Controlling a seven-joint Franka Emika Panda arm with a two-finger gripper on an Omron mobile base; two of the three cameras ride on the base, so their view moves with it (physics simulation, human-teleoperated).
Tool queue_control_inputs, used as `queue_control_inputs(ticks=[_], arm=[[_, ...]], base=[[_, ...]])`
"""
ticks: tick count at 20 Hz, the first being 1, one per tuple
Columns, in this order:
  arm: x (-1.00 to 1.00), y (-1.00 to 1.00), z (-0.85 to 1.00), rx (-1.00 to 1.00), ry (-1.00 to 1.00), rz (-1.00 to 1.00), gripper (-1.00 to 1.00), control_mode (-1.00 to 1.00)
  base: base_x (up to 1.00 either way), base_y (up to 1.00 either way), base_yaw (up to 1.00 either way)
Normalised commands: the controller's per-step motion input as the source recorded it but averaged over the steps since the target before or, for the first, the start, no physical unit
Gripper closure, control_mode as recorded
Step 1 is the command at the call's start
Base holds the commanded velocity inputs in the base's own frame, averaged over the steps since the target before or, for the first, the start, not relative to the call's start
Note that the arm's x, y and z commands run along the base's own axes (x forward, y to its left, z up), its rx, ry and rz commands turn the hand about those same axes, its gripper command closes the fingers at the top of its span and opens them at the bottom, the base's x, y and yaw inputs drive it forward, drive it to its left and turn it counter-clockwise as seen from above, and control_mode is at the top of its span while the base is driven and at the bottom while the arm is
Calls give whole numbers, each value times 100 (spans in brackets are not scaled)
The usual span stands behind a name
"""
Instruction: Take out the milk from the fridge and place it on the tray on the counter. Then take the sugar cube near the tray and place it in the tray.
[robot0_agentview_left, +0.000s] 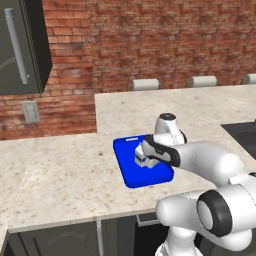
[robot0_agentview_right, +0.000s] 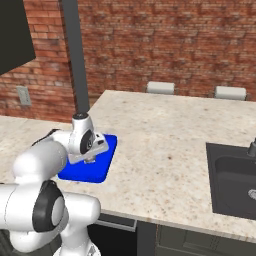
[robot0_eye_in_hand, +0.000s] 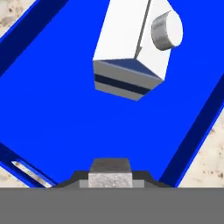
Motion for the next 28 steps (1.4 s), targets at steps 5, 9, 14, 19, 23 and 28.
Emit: queue_control_inputs(ticks=[5,9,14,19,23,28], arm=[[7,0,-40,0,0,-8,100,-100],[15,0,-35,0,2,-6,100,-100],[4,0,-35,1,8,-4,100,-100],[6,0,-26,1,7,-4,100,-100],[1,0,-6,0,1,-3,-100,-100],[0,1,7,0,0,-2,-100,-100]], base=[[0,0,0],[0,0,0],[0,0,0],[0,0,0],[0,0,0],[0,0,0]])
